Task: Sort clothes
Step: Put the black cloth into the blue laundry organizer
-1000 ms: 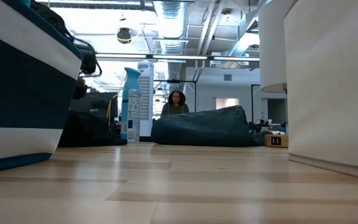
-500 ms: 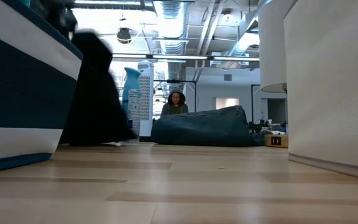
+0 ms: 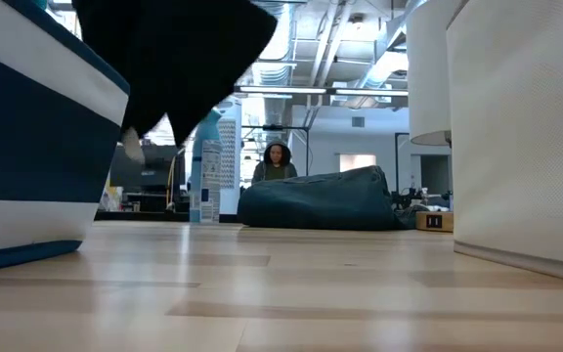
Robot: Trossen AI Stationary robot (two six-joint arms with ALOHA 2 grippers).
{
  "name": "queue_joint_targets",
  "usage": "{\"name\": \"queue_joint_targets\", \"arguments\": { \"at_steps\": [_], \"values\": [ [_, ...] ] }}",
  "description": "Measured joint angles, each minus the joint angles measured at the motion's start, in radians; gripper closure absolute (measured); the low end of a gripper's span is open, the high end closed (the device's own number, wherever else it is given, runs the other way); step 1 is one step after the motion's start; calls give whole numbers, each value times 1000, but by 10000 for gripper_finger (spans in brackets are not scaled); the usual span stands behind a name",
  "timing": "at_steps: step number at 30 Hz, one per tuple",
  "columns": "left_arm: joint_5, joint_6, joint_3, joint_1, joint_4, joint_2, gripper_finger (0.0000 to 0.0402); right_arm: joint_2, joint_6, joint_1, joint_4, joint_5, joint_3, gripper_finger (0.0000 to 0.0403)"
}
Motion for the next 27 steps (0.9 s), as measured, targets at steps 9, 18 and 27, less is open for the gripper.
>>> {"name": "queue_joint_targets", "arguments": {
  "at_steps": [9, 18, 27],
  "values": [
    [29, -33, 60, -152, 218, 122, 397, -19, -69, -10, 175, -2, 0, 403],
    [-45, -2, 74, -350, 475, 327, 397, -180, -46, -14, 138, -2, 1, 403],
    [-43, -15, 108, -502, 753, 572, 397, -279, -45, 4, 30, -3, 0, 403]
  ]
}}
